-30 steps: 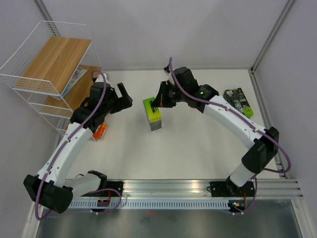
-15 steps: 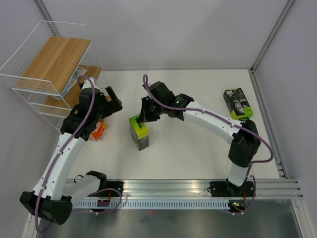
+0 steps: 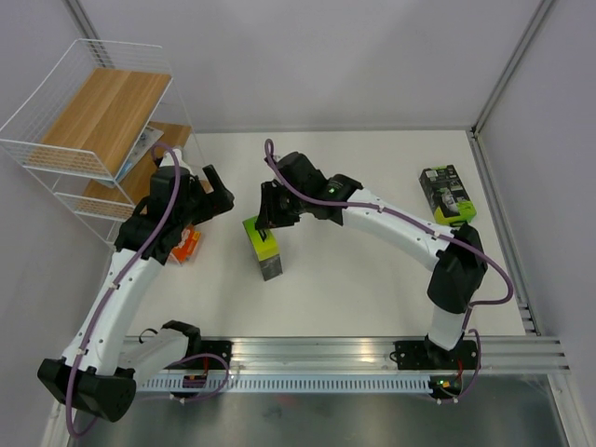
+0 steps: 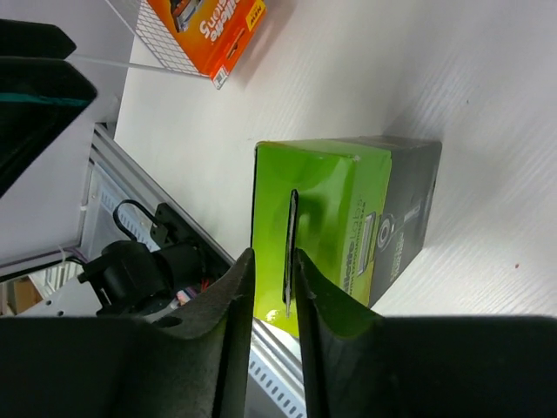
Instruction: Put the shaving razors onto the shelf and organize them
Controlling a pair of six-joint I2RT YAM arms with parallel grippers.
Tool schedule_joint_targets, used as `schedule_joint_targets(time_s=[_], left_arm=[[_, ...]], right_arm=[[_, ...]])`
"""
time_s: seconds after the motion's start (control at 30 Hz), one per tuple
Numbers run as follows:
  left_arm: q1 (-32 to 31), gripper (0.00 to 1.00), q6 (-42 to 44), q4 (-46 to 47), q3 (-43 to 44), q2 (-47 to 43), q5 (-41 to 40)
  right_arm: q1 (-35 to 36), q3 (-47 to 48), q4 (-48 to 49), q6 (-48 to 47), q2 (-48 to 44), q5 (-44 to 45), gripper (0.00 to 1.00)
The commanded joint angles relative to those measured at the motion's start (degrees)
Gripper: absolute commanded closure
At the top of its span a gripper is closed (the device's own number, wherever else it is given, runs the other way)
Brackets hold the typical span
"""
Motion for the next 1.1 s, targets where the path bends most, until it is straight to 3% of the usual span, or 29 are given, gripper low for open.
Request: schedule_joint_targets(time_s=[0.0, 0.03, 0.1, 0.13, 0.37, 0.53, 0.67, 0.83, 1.07], left_arm=[[0.3, 0.0, 1.4, 0.3, 0.6, 0.0, 1.5], [0.3, 0.0, 1.3, 0.3, 0.8, 0.1, 1.6], [0.3, 0.0, 1.3, 0.4, 1.8, 0.4, 2.2], [0.3, 0.0, 1.4, 0.1, 2.3, 0.8, 2.4], [-1.5, 0.03, 2.2, -6.7, 10.2, 3.7, -0.2], [-9.5, 0.07, 1.3, -10.1, 14.0, 7.0, -3.5], [-18.0, 0.08, 0.4, -17.5, 20.1, 13.3, -11.0], [-20.9, 0.13, -3.4, -23.8, 24.1, 17.9, -14.2], [-25.4, 0.17, -10.0, -26.2, 22.8, 21.5, -16.5]], right_arm=[[0.3, 4.2, -1.0, -1.2, -0.7, 0.9, 0.68], [0.3, 4.5, -1.8, -1.3, -0.8, 1.3, 0.63], [0.3, 4.9, -2.4, -1.4, -1.5, 2.7, 0.23], [0.3, 5.0, -3.2, -1.6, -1.7, 3.2, 0.18], [-1.6, 5.0, -9.2, -1.5, -7.4, 9.4, 0.14], [-13.0, -6.8, -9.2, -2.0, -15.5, 10.3, 0.1], [-22.7, -16.3, -8.9, -4.7, -22.9, 13.9, 0.07], [-28.2, -25.7, -7.5, -5.7, -28.7, 17.6, 0.04], [-31.8, -32.5, -3.6, -6.3, -28.7, 12.4, 0.03]])
